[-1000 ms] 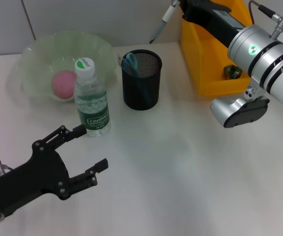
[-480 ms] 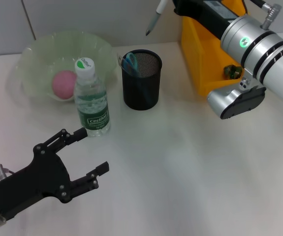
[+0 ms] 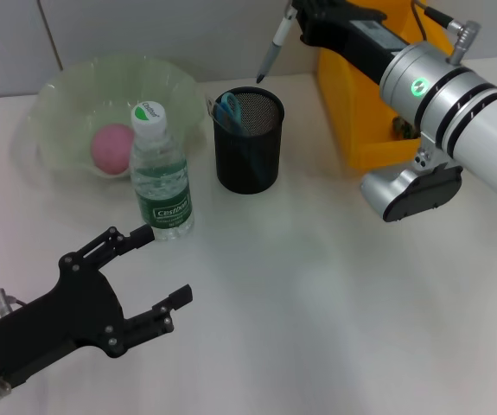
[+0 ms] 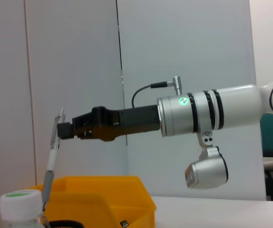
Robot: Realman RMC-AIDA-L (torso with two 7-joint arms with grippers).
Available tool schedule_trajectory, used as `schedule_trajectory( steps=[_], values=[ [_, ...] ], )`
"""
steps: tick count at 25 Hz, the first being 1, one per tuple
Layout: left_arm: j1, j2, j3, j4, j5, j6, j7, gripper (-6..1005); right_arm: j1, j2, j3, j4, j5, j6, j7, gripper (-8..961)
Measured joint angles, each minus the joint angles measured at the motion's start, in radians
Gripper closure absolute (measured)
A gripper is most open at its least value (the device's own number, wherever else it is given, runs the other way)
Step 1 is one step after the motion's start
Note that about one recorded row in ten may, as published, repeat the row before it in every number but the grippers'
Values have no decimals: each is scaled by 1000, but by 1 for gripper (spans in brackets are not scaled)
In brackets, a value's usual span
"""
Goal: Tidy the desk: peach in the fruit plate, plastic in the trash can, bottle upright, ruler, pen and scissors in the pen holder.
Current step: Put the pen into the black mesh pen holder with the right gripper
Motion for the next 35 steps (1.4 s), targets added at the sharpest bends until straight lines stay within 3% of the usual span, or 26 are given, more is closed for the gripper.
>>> schedule_trajectory(
  steps=[19,35],
  values=[
    [4,0,-2,0,0,5,0,169,82,42,11,103,4,-27,34,844],
    [19,4,-3,0,-1,31,3,169,109,46,3,157,10,-21,72,823]
  ],
)
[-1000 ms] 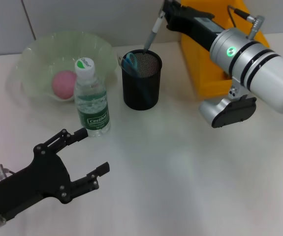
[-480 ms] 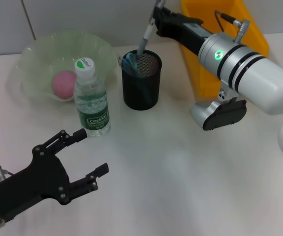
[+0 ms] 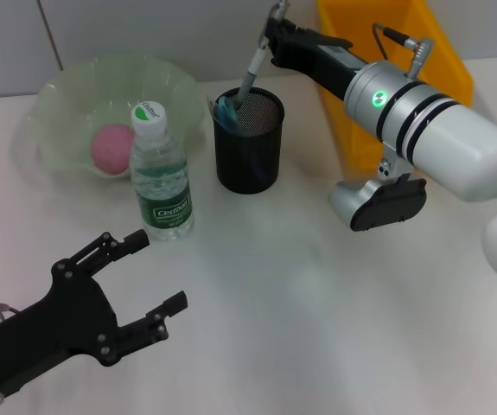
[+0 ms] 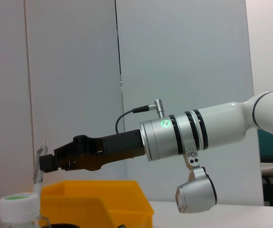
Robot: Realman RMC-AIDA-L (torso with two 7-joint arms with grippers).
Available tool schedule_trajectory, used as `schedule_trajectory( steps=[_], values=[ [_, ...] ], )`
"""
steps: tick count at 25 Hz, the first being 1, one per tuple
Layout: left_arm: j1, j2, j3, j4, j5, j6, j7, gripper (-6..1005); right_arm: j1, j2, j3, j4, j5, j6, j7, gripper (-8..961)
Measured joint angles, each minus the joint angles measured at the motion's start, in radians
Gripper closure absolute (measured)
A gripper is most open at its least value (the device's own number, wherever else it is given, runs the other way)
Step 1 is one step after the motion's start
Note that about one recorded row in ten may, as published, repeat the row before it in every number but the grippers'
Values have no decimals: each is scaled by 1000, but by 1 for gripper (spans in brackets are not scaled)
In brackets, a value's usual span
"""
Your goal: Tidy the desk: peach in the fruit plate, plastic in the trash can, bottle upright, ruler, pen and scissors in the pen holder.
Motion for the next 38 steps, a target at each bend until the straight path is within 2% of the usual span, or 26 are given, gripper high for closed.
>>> schedule_trajectory(
  steps=[12,14,18,21,22,23,24,25,27,30,32,33,38],
  values=[
    [4,2,0,2,-1,2,2,169,3,1,-3,-8,-8,-15,-11,759],
    [4,3,0,2,-1,2,2,169,0,1,-1,-20,-7,-16,-11,555],
    [7,4,0,2,-1,5,2,169,-14,3,13,-70,11,-38,-2,490],
    [14,4,-1,8,-1,12,1,169,-49,4,25,-158,74,-102,1,457],
    [16,5,-2,11,-1,17,-2,169,-87,4,33,-234,113,-155,1,457],
    [16,5,-2,11,-1,17,-2,169,-87,4,33,-234,113,-155,1,457],
    [16,5,-3,11,-1,20,-2,169,-130,5,39,-298,131,-202,6,457],
    [16,6,-4,12,-1,24,-2,169,-130,5,39,-298,131,-202,6,457],
    [16,6,-6,15,-1,30,0,169,-195,6,41,-380,149,-248,22,456],
    [16,7,-7,20,-1,30,1,169,-231,6,44,-431,177,-261,28,456],
    [14,7,-7,29,-1,30,1,169,-286,7,61,-533,293,-266,31,456],
    [13,7,-7,34,-1,29,2,169,-286,7,61,-533,293,-266,31,456],
    [17,7,-19,50,-1,34,27,169,-377,8,110,-696,564,-251,38,455]
  ],
)
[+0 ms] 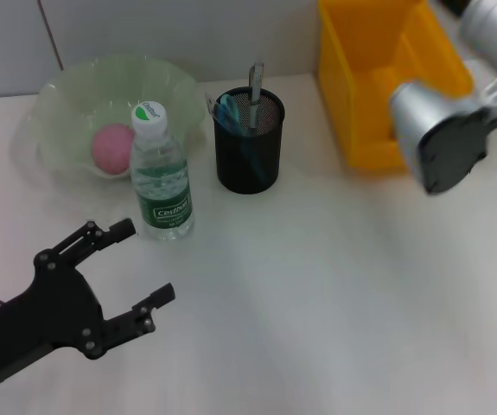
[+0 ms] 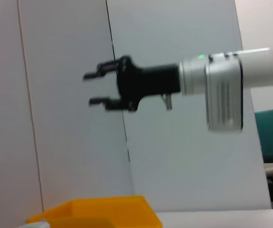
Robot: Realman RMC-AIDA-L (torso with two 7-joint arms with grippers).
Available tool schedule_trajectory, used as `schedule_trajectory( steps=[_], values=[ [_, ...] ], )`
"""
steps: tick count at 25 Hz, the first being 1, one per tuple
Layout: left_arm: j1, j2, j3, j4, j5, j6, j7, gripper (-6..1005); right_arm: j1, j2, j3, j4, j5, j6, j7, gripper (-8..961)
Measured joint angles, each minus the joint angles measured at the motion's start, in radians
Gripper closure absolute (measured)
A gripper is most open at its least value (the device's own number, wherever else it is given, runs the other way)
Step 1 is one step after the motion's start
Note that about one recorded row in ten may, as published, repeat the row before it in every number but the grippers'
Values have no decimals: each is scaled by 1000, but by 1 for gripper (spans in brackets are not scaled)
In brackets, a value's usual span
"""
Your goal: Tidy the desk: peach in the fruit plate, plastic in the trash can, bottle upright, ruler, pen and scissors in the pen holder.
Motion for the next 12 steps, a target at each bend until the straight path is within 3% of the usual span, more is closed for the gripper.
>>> schedule_trajectory(
  steps=[1,5,8,9,12],
  values=[
    [1,0,-3,2,0,3,4,169,-37,-1,17,-51,116,16,4,455],
    [6,-1,-38,1,0,23,38,169,-90,-4,36,-118,295,56,27,455],
    [13,-6,-99,-7,-1,41,77,169,-131,-3,55,-164,383,121,149,455],
    [14,-6,-114,-8,-1,44,77,169,-165,-1,63,-188,394,183,348,455],
    [14,-2,-142,-9,-1,52,52,169,-220,0,67,-200,394,264,649,454]
  ],
)
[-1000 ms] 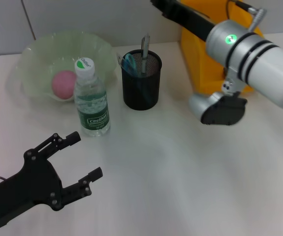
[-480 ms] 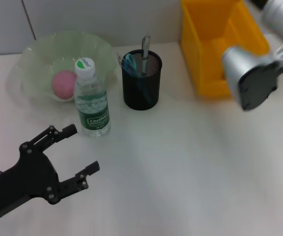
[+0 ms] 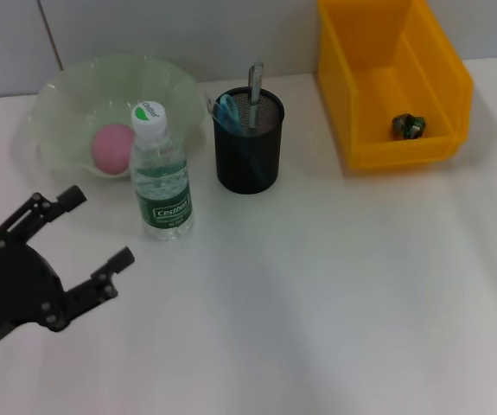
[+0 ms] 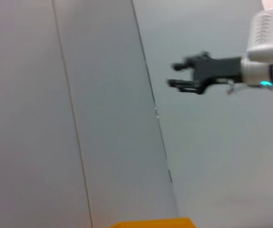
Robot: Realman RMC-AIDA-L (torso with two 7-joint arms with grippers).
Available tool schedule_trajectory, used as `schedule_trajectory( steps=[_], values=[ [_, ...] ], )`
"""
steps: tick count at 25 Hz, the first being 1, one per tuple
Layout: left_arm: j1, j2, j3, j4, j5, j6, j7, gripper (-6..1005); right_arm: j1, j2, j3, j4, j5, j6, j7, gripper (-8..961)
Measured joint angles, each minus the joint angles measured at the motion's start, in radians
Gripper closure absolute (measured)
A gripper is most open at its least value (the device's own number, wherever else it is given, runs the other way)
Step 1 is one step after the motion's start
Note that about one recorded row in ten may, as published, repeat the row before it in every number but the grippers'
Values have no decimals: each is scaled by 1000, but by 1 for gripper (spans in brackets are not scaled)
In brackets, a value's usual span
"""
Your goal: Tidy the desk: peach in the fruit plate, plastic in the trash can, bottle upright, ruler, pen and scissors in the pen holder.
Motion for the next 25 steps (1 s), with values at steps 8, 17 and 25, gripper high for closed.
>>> schedule_trajectory(
  steps=[8,17,25],
  values=[
    [-6,4,-51,7,0,8,-112,169,-124,-5,15,104,-54,71,804,454],
    [-50,9,-19,14,26,-6,-205,169,-79,-71,-54,382,-534,-149,1502,453],
    [-62,5,-14,20,37,-4,-235,169,-171,-96,-228,332,-787,68,1639,452]
  ],
)
